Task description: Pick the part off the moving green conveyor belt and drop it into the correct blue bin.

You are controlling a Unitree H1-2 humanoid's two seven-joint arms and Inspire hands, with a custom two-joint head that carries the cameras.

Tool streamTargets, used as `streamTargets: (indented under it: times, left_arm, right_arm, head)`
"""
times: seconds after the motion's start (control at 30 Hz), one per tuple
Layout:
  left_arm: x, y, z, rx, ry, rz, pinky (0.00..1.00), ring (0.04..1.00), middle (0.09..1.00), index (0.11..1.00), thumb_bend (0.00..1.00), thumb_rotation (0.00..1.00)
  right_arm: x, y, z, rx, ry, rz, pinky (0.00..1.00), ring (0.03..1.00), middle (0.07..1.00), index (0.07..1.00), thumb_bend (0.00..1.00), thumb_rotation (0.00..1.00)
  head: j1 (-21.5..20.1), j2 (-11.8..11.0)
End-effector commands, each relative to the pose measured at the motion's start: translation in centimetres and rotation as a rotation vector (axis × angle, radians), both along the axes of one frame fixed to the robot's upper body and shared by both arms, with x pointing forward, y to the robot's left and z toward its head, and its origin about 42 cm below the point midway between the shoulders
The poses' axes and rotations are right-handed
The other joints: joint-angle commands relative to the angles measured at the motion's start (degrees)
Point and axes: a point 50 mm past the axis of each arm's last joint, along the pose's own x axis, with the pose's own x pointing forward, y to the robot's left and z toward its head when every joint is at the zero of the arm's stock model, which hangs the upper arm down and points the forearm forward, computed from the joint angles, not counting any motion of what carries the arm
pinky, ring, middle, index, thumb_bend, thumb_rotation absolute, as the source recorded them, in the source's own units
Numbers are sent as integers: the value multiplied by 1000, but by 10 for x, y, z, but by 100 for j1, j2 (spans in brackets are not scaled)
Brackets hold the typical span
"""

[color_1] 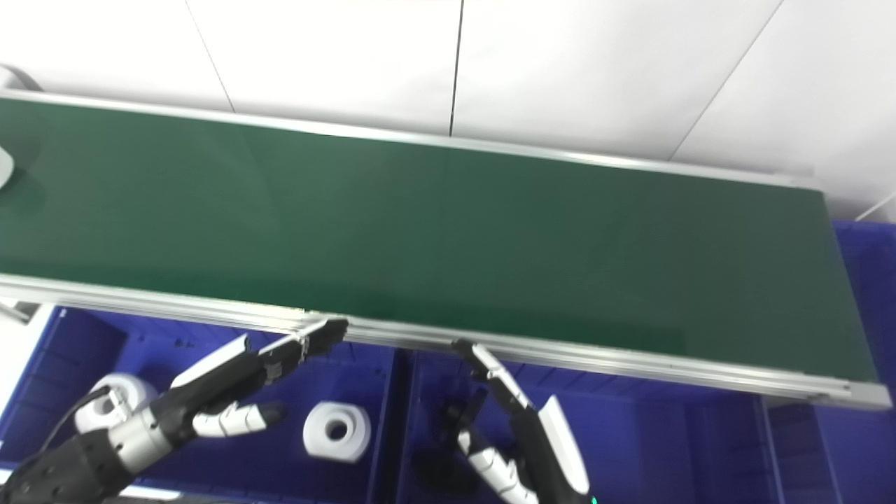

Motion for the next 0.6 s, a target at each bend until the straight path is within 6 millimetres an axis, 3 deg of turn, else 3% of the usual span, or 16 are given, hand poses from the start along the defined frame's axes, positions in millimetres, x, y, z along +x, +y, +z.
streamTargets:
  times: [0.0, 0.57]
  left_arm:
    - [1, 1, 8, -13, -21, -5, 980, 1000, 1000, 1000, 427, 762]
    - [2, 1, 10, 3, -33, -7, 973, 1000, 1000, 1000, 415, 753]
  right_arm:
    - [-1, 1, 9, 24, -21, -4, 834, 892, 920, 901, 533, 1000]
    - [-1, 0, 10, 22, -15, -4, 836, 893, 919, 901, 535, 1000]
  head:
    - [20, 8]
    - [38, 12]
